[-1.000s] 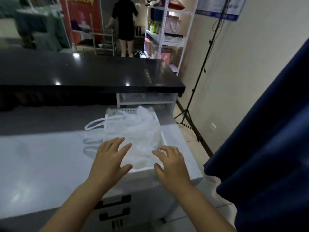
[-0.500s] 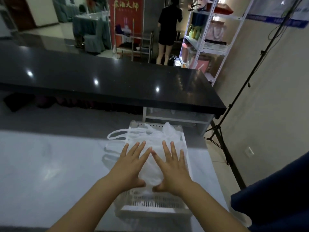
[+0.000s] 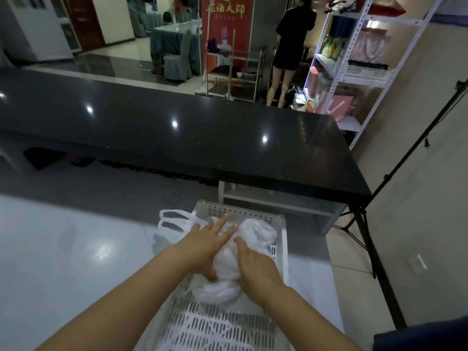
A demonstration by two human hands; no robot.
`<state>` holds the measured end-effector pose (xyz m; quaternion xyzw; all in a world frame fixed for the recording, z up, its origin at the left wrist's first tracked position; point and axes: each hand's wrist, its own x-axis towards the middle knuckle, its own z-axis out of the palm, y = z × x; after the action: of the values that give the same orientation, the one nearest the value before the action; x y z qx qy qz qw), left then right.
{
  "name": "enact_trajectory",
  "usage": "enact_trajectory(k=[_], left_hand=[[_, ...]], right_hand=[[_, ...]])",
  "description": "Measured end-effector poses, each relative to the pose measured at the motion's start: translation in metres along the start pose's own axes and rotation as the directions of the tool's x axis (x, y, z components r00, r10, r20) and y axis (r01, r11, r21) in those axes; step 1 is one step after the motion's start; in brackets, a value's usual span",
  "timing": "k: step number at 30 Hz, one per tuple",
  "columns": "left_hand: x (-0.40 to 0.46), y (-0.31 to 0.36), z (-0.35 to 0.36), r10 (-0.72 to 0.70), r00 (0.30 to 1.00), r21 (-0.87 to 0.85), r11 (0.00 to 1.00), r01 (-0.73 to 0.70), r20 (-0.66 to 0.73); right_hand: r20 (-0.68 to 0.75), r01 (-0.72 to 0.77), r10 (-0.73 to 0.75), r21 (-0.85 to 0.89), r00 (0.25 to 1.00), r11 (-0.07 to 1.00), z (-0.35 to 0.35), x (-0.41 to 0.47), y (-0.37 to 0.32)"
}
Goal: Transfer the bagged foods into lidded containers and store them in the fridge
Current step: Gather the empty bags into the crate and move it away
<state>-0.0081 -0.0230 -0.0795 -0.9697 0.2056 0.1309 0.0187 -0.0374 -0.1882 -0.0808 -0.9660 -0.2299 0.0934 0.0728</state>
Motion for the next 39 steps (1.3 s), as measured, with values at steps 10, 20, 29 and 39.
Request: enact_trajectory(k=[10,20,29,39], left_hand=[[0.008,0.005,0.016,0.005,0.987,-0.029,1.000,-0.010,-0.158],[-0.028,-0.012,0.003,-0.142,0.990,-0.026,0.989,0.143,0.011],[-0.017,-0.023,-0.006,0.065,0.968,0.264,0.964,0.001,-0.243],[-0.052,0.027,-0.022,-0.712,0.639,-0.574,0.664,0.478,-0.291]], right_hand=[[0.155,0.062,-0.053,-0.055,0.987,0.997,0.005,0.044,0.021],[-0.011,0.142,-0.143,-0.076,0.990,0.987,0.010,0.048,0.023],[0.008,0.453,-0.481,-0.349,0.877,0.820,0.016,0.033,0.019],[-0.108,0.402,-0.443,-0.274,0.890,0.874,0.024,0.028,0.028]])
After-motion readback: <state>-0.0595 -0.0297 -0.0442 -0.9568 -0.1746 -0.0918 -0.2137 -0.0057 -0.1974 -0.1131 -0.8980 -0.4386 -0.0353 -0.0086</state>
